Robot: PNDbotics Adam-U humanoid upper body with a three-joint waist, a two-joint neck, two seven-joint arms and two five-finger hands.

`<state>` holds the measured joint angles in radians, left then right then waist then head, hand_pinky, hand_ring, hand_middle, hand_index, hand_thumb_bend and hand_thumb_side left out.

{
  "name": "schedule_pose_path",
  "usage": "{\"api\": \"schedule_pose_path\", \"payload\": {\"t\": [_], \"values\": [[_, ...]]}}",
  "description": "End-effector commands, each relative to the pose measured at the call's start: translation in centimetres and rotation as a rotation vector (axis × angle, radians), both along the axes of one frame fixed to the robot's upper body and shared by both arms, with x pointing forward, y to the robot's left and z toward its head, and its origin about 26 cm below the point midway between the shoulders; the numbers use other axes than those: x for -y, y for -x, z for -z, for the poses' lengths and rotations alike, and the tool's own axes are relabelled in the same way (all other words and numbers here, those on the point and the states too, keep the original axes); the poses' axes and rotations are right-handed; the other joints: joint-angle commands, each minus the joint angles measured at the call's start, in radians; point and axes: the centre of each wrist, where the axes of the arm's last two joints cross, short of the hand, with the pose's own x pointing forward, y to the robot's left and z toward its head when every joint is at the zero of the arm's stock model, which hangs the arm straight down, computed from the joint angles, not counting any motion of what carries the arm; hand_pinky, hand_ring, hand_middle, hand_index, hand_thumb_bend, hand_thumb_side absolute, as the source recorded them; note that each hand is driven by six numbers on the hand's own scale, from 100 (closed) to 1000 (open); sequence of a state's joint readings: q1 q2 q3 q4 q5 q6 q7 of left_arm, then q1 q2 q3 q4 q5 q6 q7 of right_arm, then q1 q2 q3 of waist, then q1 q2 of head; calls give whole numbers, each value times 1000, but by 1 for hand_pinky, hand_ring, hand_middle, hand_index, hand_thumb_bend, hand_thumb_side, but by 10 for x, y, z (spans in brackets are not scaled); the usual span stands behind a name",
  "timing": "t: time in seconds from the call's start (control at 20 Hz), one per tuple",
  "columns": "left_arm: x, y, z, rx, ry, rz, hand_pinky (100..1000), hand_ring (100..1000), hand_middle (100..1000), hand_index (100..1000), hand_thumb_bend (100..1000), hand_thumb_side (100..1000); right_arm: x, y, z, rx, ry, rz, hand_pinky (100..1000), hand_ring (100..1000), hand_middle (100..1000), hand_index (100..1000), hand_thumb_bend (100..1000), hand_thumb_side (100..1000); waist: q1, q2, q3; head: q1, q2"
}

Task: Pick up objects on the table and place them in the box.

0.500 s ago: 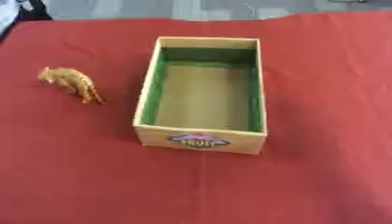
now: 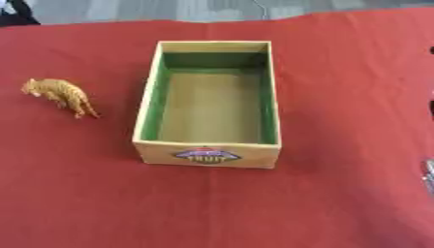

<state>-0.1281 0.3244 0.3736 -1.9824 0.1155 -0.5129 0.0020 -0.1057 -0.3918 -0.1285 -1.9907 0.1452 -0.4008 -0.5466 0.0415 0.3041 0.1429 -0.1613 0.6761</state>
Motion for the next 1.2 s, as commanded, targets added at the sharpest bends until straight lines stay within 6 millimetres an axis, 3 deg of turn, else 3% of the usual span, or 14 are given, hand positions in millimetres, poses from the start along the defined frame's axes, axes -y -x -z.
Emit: {"api": "schedule_pose_path", "payload": {"t": [0.05,0.35,0.5,0.85,1.2], "values": [[-7,2,-20,27,-101,-52,781,717,700,913,100,601,2,1,-6,20,16,9,838,575,432,762,100,442,-1,-13,0,-7,-3],[-31,-8,-41,-35,-392,-238,771,704,673,906,100,441,4,2,-5,12,23,16,837,575,432,762,100,440,9,-22,6,1,-2],[-49,-17,-46,-72,-521,-282,773,710,684,911,100,413,5,2,-5,10,27,18,837,575,433,762,100,440,13,-28,4,9,1],[-80,-42,-85,-55,-835,-364,837,811,786,982,100,277,6,4,-3,1,36,23,837,575,431,763,100,444,17,-31,4,2,-2],[-96,-69,-122,-47,-1190,-429,890,854,806,978,100,245,4,4,0,-11,47,12,838,575,429,763,100,446,18,-31,-4,11,-7]]}}
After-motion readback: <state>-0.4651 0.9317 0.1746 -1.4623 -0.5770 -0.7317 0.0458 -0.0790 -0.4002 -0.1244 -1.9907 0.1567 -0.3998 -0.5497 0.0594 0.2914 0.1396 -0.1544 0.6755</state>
